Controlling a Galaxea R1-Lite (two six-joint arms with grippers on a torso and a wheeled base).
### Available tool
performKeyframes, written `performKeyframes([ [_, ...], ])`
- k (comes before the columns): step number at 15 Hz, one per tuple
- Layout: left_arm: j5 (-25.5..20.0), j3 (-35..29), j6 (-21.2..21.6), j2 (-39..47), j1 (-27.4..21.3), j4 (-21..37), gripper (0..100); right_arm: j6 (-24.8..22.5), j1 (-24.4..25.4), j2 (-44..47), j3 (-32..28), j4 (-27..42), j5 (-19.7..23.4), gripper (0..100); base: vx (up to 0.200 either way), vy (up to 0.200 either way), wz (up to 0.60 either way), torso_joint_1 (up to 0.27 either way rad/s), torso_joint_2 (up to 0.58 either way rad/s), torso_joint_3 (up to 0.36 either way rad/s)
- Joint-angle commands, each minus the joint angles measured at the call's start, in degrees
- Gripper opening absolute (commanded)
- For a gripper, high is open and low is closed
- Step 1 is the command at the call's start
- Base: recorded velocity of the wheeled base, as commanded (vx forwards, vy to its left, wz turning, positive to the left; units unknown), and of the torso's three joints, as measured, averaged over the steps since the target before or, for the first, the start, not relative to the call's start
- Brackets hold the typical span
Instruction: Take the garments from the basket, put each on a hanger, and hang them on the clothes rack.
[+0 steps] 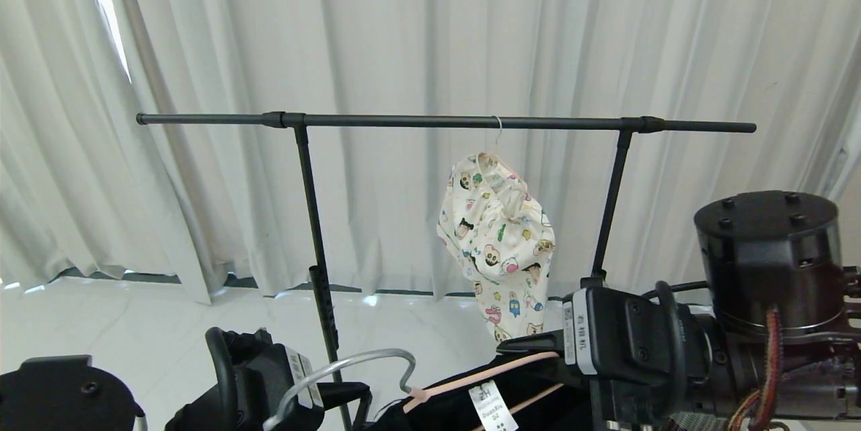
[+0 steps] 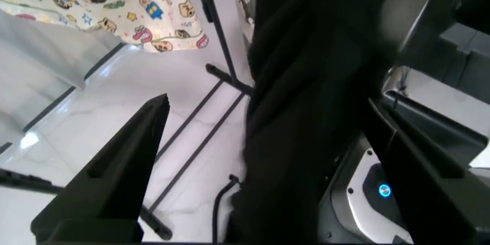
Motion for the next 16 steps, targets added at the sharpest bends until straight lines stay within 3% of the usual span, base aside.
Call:
performKeyframes([
  [1,0.03,0.45,-0.07,-0.57,0.59,0.03,100,-0.20,-1.19,-2.87,1.31,-0.06,-0.19,0,0.000,0.000,0.00,0.000,0.00,0.000],
  [4,0.03,0.63,-0.16,-2.86,4.54,0.03,100,-0.20,-7.60,-7.70,5.88,-0.06,-0.01,0,0.000,0.000,0.00,0.000,0.00,0.000],
  [8,0.03,4.50,0.20,-5.14,7.36,0.03,100,-0.20,-11.82,-9.99,6.58,-0.06,0.08,0,0.000,0.000,0.00,0.000,0.00,0.000],
  [11,0.03,8.80,0.28,-7.87,14.30,0.03,100,-0.12,-13.31,-10.86,7.11,-0.06,0.08,0,0.000,0.000,0.00,0.000,0.00,0.000],
  [13,0.03,12.50,0.37,-8.92,16.50,0.03,100,-0.03,-13.23,-10.95,6.93,-0.06,0.25,0,0.000,0.000,0.00,0.000,0.00,0.000],
  [16,-0.14,13.02,0.20,-6.20,17.11,0.03,100,0.06,-12.79,-11.66,6.76,-0.24,0.25,0,0.000,0.000,0.00,0.000,0.00,0.000],
])
